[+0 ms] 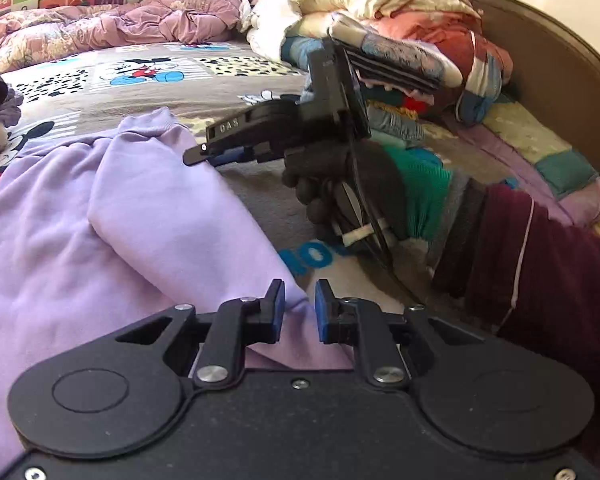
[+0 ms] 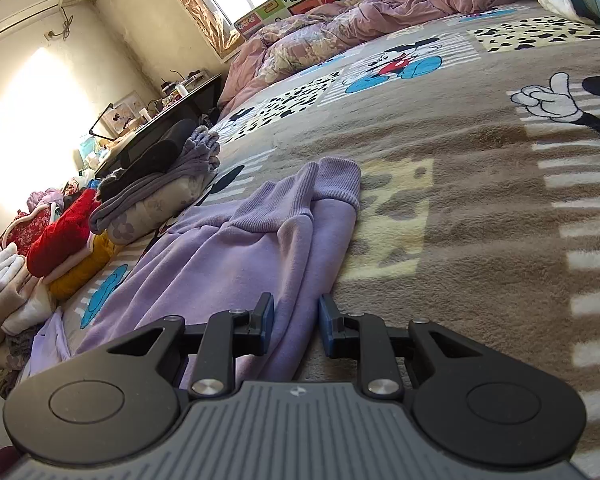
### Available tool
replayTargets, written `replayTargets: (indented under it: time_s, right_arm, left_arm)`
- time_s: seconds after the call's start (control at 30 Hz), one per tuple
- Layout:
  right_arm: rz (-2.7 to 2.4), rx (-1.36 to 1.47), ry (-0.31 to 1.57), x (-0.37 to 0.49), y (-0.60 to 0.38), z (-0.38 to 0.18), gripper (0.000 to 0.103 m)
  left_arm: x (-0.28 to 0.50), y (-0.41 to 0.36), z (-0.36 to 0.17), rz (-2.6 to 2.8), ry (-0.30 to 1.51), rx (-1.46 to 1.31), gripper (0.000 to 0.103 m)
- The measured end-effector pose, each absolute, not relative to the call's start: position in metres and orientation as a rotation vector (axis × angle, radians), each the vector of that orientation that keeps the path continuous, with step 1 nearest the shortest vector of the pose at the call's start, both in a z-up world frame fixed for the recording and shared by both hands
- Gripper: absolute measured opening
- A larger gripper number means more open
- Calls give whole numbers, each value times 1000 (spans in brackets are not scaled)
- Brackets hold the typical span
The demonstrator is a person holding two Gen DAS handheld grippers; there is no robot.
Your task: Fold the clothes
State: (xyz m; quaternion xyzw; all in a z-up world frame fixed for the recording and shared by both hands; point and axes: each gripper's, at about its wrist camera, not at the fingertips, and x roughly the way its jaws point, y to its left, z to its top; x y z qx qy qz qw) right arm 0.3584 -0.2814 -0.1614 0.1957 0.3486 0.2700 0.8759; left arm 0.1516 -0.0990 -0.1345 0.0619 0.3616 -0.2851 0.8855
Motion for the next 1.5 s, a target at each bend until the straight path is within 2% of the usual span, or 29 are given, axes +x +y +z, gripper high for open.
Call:
replayTargets:
  time_s: [0.33,0.47,0.53,0.6,0.67,0.73,0.8,1.1,1.2,1.3,1.37,1.5]
  right_arm:
    - [548,404,720,360,-280,-166,25]
    - [540,414,704,357,-282,-163,27]
    - [529,445,678,353,-289,-160,28]
    - [505,476,649,346,-299,-155,31]
    - [480,487,634,336,-307,-153,31]
    - [455,495,623,325,-315,-151,31]
    - [431,502,615,313,-321,-150,31]
    - [396,499,617,237,-324,-149,31]
    - [397,525,620,205,-322,-149,34]
    - [388,565,620,177,-321,-149,41]
    - [379,581,619,160,-319,-148,50]
    - [374,629,623,135,-315,-149,52]
  left_arm:
    - [138,-101,-133,-600,764,137,12]
    - [135,-99,-130,-592,771,126,13]
    - [131,-93,-127,-581,774,94,19]
    - [125,-86,-125,-565,773,72,35]
    - [119,-79,-123,-548,770,56,46]
    - [113,-71,-122,-532,774,34,47]
    - [108,-61,-120,-514,773,7,54]
    - [92,-14,-114,-437,758,-158,69]
    - [90,1,-116,-412,763,-217,71]
    - [87,15,-116,-380,759,-270,72]
    - [84,26,-115,-361,747,-304,72]
    - [77,56,-112,-302,707,-407,72]
